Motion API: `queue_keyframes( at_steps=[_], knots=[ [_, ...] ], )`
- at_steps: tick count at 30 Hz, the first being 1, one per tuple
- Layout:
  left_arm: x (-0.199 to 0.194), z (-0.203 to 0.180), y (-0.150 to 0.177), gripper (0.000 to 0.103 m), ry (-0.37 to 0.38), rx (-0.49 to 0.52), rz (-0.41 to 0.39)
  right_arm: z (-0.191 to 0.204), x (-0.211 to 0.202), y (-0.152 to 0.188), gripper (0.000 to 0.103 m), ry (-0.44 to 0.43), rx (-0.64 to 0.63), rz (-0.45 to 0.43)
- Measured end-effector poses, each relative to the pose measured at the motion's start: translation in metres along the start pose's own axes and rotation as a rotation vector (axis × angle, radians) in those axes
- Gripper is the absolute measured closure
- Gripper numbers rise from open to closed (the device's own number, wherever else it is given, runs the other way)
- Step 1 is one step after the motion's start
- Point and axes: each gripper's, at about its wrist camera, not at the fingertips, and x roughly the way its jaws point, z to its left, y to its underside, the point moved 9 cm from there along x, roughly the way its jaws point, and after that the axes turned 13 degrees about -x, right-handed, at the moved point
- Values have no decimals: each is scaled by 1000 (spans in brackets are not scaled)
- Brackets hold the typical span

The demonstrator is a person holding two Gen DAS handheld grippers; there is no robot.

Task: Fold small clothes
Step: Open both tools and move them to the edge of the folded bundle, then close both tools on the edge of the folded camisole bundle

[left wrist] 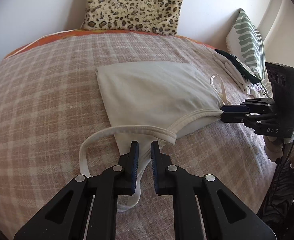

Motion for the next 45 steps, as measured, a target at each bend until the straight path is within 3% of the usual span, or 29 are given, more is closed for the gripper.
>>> queue_keyframes(
  at_steps=[3, 6, 10, 11, 13, 14, 18, 20, 28, 33, 37, 41, 45],
  knots=[
    [-7, 0, 8, 92, -20, 24, -1, -4, -5, 9, 80, -11, 5, 9],
    [-21, -2, 5, 92, 25, -17, 1, -3, -15, 11, 77, -34, 11, 10],
    [-54, -17, -10, 90, 107, -39, -70, -4, -42, -6, 72, -83, 28, -91],
    [-60, -19, -17, 87, 108, -41, -98, -8, -47, -12, 69, -92, 46, -122],
    [-69, -18, -32, 57, 112, -65, -145, -20, -50, -21, 67, -107, 105, -161],
    [-71, -15, -41, 53, 113, -91, -169, -27, -50, -25, 66, -111, 139, -176],
    [-66, 2, -66, 52, 162, -232, -191, -58, -40, -33, 62, -128, 294, -194],
    [-50, 10, -72, 52, 161, -287, -168, -72, -34, -36, 55, -139, 355, -190],
    [0, 35, -63, 52, 208, -487, -38, -89, -11, -38, 51, -186, 405, -163],
    [8, 35, -38, 53, 230, -522, 32, -89, 6, -38, 51, -212, 404, -129],
    [1, 31, -25, 52, 253, -518, 22, -93, 18, -41, 51, -255, 444, -124],
    [1, 31, -14, 52, 327, -591, 32, -97, 31, -39, 51, -327, 499, -132],
    [2, 28, -9, 52, 347, -611, 34, -102, 36, -41, 52, -362, 543, -154]
  ],
)
